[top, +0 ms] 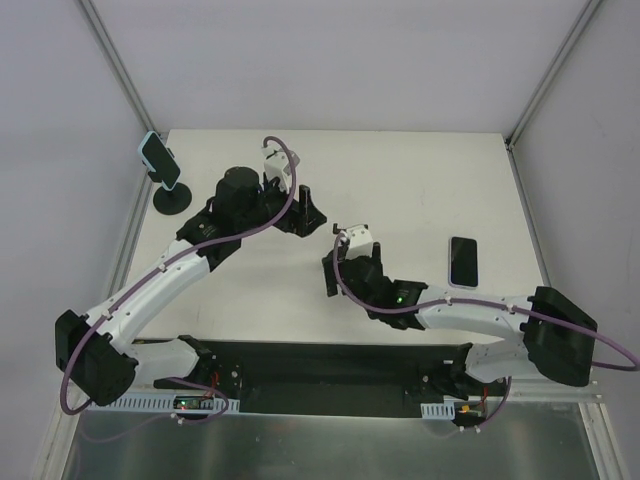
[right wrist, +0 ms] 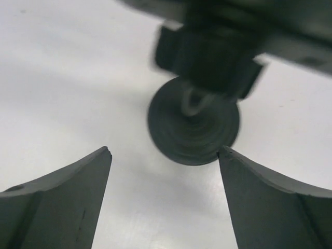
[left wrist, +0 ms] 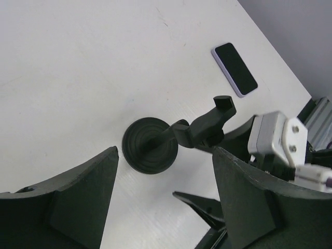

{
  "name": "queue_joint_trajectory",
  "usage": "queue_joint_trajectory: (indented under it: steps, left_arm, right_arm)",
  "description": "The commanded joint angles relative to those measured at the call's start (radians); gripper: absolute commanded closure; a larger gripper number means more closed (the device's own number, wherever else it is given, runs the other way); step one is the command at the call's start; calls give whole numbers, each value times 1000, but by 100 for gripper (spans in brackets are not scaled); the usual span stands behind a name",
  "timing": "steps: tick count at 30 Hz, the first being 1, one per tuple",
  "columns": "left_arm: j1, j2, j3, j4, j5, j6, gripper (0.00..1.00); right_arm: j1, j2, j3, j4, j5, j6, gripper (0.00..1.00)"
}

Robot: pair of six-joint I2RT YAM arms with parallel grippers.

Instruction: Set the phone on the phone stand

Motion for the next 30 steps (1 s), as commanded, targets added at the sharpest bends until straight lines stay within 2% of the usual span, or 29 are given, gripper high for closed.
queue_joint_trajectory:
  steps: [1,2,4,5,6,7,9,10,11,15,19,30]
  left_arm:
    - [-1,-65,-9,18,-60,52,28]
    - [-2,-68,-12,18,-83,58,28]
    - [-2,-80,-18,16,-106,63,27]
    - [-2,-87,-18,15,-123,63,27]
    - [-1,-88,-17,13,-129,54,27]
    - [1,-93,-18,13,-130,46,26]
    - [-1,-100,-20,12,-124,29,26]
    - [-1,-103,-23,13,-121,19,26]
    - [-1,-110,-23,15,-124,19,26]
    - [-1,-120,-34,13,-190,45,25]
    - [-1,-127,-35,10,-252,82,24]
    - [-1,-168,-40,9,-324,98,23]
  right_arm:
    - [70,31,-61,266,-69,-25,19]
    - [80,50,-67,288,-91,-24,27]
    - [82,128,-40,299,-105,-25,36]
    - [81,157,-17,293,-109,-42,47]
    - [80,185,43,285,-111,-60,54]
    - [82,247,72,257,-103,-74,67]
    - [81,312,175,211,-14,-96,85]
    - [80,372,213,160,10,-111,97]
    - [82,400,246,136,35,-133,99]
    - [81,478,327,127,14,-197,99]
    - [59,570,401,127,-20,-188,99]
    - [34,624,344,93,30,-134,99]
